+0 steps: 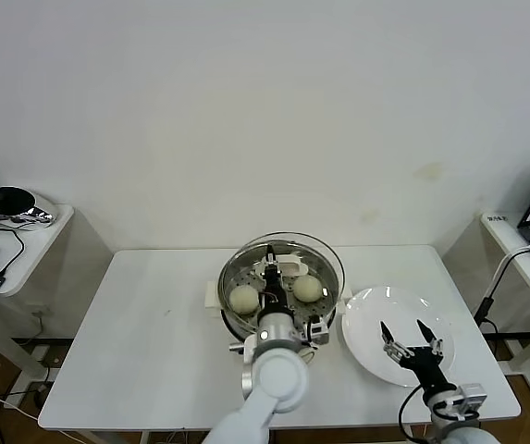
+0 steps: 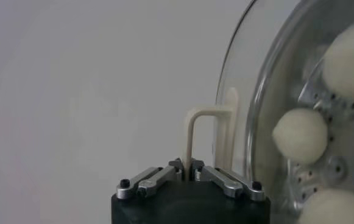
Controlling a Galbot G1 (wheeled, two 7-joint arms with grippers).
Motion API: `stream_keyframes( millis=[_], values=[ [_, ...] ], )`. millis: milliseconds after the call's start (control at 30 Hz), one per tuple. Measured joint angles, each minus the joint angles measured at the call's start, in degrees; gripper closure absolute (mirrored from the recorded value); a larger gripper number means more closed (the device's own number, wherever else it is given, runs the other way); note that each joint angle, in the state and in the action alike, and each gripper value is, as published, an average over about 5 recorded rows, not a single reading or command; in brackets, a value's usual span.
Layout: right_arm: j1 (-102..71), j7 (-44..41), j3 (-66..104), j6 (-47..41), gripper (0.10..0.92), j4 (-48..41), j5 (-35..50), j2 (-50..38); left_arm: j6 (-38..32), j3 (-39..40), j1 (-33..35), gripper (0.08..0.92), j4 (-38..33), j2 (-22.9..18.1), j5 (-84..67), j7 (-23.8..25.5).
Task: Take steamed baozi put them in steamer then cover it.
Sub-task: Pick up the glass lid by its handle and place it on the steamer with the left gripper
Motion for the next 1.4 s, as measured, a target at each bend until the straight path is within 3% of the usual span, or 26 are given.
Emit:
stream_keyframes(
  millis=[667, 1400],
  values=[
    [-0.36, -0.30, -0.06, 0.33, 0.203, -0.21, -0.04, -0.41, 0.00, 0.37, -1.76, 0.858, 5.61, -0.63, 0.58, -0.51],
    [-0.36, -0.49, -0.37, 0.72, 0.203, -0.47, -0.48, -0.21, 0.02, -0.76, -1.19, 0.858, 6.37, -0.76, 0.93, -0.66]
  ],
)
